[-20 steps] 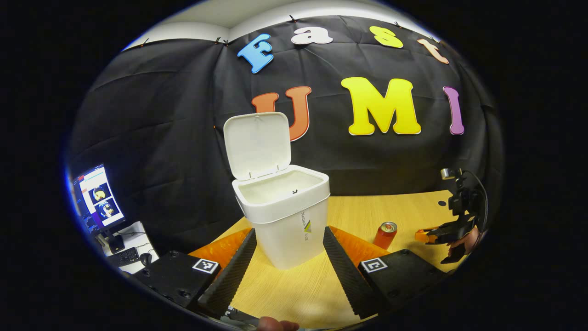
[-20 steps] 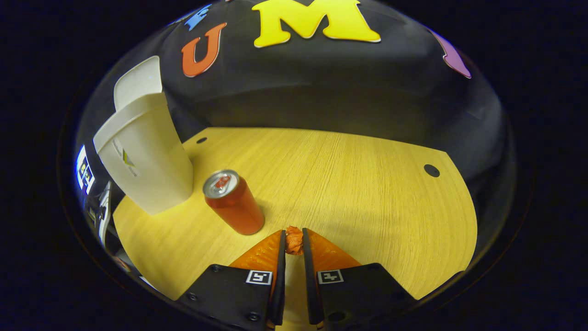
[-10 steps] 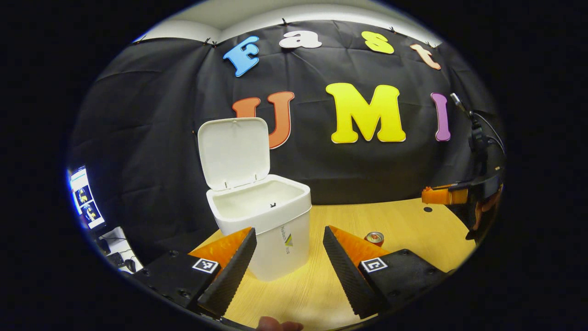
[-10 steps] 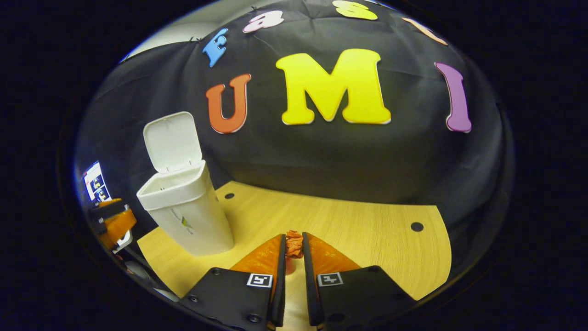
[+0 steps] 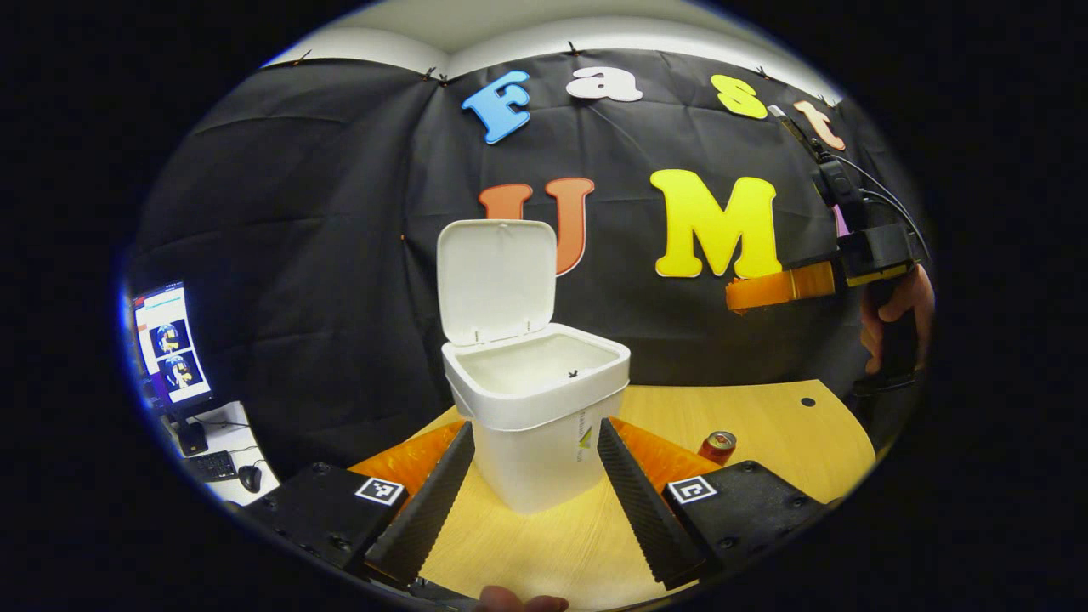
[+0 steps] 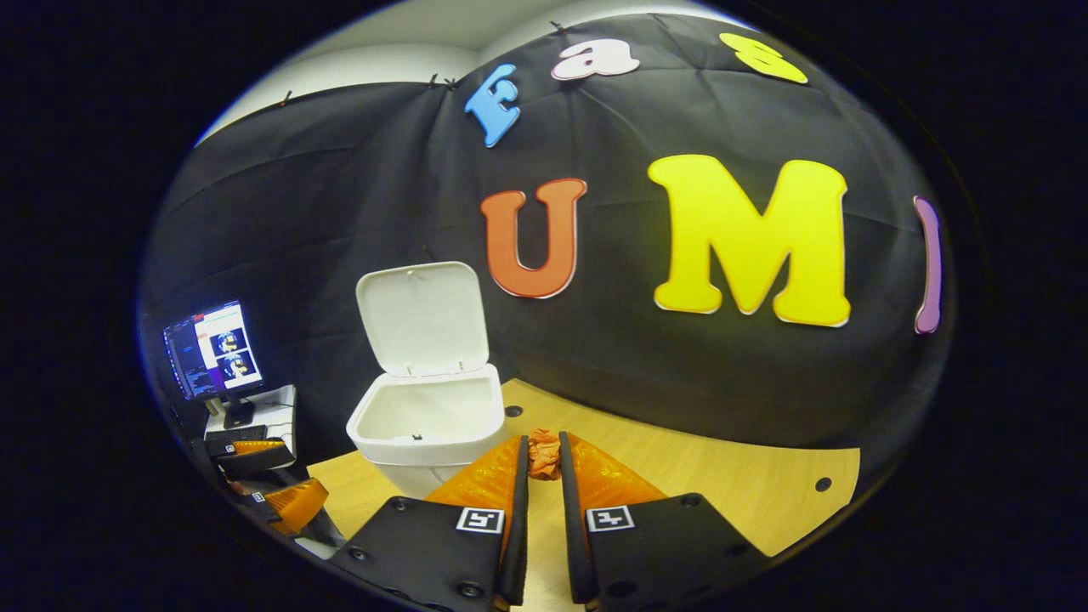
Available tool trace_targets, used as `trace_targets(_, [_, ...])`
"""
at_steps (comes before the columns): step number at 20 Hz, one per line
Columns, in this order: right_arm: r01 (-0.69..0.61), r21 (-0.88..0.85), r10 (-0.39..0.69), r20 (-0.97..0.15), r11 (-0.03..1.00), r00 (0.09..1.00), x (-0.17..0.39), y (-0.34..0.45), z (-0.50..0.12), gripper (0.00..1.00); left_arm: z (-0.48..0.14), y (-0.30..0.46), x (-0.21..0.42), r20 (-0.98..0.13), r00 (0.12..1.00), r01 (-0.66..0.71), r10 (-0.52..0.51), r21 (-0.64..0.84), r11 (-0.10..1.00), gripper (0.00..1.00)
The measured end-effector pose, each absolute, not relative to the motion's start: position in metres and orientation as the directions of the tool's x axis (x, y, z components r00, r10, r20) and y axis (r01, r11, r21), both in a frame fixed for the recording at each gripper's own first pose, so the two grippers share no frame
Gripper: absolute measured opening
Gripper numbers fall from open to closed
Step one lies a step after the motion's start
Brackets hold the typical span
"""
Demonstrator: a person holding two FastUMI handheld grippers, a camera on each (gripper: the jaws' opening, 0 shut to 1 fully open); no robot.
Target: Press the lid of the desktop garbage bin to open it, pick up the crumpled paper on the desktop and throw it into the bin, then pick up the pop can on the desktop and drop it into the bin, and finally close the garbage bin lid.
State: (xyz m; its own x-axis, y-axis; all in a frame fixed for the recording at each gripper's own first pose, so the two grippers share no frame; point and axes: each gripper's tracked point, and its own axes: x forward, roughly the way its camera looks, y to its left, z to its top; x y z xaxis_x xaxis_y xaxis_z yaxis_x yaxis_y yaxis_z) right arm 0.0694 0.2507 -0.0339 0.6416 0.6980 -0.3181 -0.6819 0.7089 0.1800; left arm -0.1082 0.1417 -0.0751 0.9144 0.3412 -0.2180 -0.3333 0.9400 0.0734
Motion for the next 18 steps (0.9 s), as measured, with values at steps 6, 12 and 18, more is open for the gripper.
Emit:
trace_targets(6, [-0.767, 0.144, 0.769, -0.279, 0.626, 0.575, 0.063, 0.345, -0.023, 0.2, -0.07, 0.184, -0.147, -0.218, 0.872, -0.439, 0.437, 0.044, 0.897, 0.96])
trace_targets(12, [-0.808, 0.103, 0.788, -0.324, 0.58, 0.524, 0.065, 0.414, -0.046, 0.2, -0.067, 0.203, -0.165, -0.212, 0.853, -0.485, 0.477, 0.018, 0.875, 0.96])
trace_targets(18, [-0.804, 0.068, 0.763, -0.37, 0.591, 0.53, 0.079, 0.445, -0.071, 0.24, -0.063, 0.216, -0.172, -0.192, 0.851, -0.493, 0.488, 0.024, 0.869, 0.96])
